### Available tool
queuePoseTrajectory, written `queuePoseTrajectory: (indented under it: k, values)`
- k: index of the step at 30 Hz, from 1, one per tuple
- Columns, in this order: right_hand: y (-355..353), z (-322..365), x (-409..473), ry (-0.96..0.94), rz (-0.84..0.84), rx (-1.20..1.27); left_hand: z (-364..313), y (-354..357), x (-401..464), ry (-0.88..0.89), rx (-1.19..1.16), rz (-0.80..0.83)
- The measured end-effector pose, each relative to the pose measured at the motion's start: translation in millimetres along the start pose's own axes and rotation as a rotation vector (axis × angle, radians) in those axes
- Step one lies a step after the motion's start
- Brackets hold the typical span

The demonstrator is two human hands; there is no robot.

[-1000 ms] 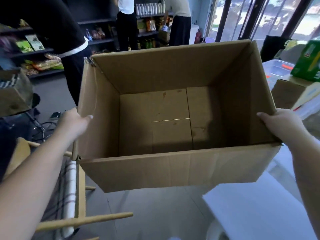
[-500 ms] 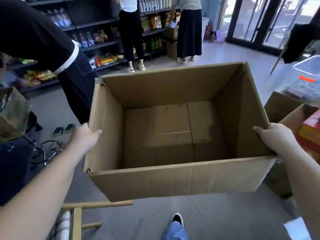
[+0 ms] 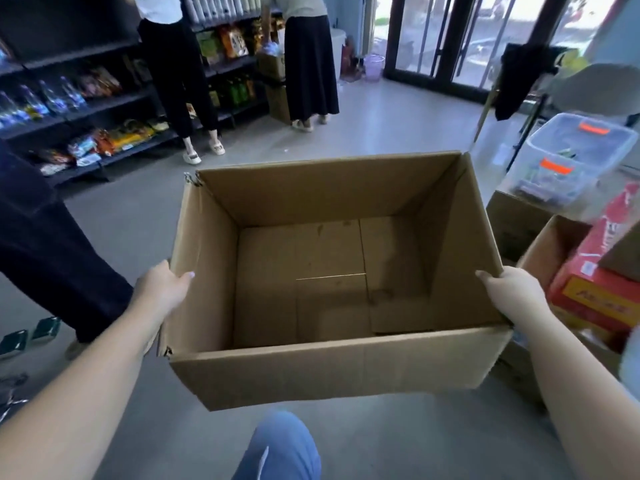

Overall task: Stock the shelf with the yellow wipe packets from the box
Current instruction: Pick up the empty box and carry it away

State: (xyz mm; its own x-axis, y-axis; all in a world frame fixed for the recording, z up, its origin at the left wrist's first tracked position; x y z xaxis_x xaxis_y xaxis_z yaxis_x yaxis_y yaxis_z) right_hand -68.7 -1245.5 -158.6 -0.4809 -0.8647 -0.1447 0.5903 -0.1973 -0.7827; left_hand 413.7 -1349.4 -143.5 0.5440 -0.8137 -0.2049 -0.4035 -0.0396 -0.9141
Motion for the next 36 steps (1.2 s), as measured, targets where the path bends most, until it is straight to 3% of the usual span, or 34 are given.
queuePoseTrajectory:
  k: [17, 26, 36]
  values:
    - [36.9, 65.9, 253.7, 0.313, -0.192, -0.093, -328.3, 89.8, 281.9, 0.308, 0.065, 0.193]
    - [30.0, 33.3, 335.1, 0.509, -0.292, -0.033, -494.9, 172.7, 338.5, 0.471, 0.193, 0.267]
    - [53.2, -52.5, 430.9, 0.787, -0.312, 0.176, -695.8, 264.0, 328.9, 0.675, 0.364, 0.280]
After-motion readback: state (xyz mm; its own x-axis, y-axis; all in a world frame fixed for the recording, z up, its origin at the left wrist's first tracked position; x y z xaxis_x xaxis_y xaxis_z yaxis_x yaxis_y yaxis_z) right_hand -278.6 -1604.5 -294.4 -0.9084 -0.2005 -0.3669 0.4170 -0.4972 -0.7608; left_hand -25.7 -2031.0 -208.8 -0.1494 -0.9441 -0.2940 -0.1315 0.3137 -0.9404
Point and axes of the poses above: each hand's wrist, its own x-axis towards the middle knuckle, its own y-axis out of the palm, z = x × y, the point moved 5 cm from there along x, towards the middle knuckle, and after that the axes turned 13 degrees about -y, right-handed, at the moved point
